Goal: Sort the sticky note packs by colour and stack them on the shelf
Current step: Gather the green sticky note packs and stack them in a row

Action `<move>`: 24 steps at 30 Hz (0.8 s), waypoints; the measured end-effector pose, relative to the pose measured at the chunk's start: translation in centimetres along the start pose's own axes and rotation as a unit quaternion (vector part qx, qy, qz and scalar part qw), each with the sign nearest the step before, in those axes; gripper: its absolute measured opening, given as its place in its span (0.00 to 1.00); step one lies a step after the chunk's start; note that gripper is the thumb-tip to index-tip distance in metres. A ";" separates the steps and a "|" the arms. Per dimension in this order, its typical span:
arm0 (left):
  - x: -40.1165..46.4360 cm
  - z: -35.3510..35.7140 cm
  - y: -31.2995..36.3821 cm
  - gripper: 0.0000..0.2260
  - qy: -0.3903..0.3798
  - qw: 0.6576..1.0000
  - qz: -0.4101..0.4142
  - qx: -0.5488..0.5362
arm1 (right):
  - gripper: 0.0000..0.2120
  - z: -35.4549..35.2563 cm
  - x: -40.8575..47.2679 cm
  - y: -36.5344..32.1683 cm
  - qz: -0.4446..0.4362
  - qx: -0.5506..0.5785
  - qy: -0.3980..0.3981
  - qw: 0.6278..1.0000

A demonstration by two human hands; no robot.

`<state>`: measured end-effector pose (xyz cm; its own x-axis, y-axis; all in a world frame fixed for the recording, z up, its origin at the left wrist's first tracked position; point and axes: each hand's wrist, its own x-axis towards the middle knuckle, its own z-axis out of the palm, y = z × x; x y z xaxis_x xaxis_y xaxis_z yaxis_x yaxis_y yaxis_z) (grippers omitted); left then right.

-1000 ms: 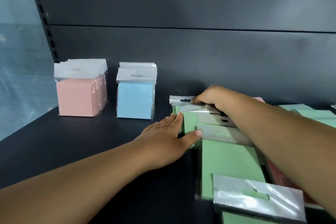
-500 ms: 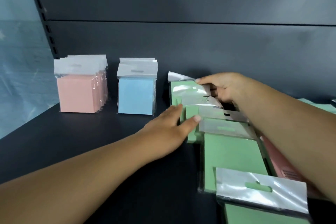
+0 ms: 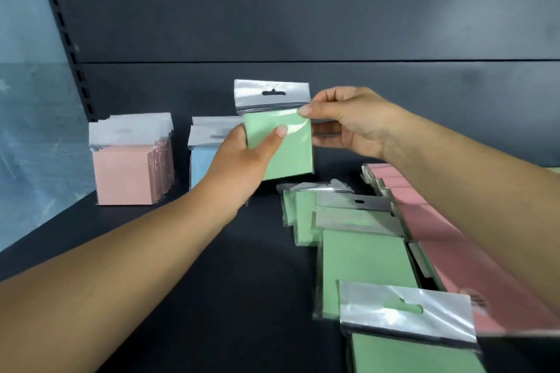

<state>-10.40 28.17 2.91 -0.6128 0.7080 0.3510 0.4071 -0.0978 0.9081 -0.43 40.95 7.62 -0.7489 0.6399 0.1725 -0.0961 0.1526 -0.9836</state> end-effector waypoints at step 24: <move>0.1 -3.8 -1.9 0.05 0.085 0.986 -0.033 -0.139 | 0.19 1.9 2.5 3.8 0.312 -0.542 -0.085 0.776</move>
<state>-13.82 25.73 2.10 -0.7462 0.5941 0.3003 0.1756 -0.2595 0.9497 -3.88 41.71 4.21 -0.5121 0.7490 -0.4204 0.8588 0.4554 -0.2346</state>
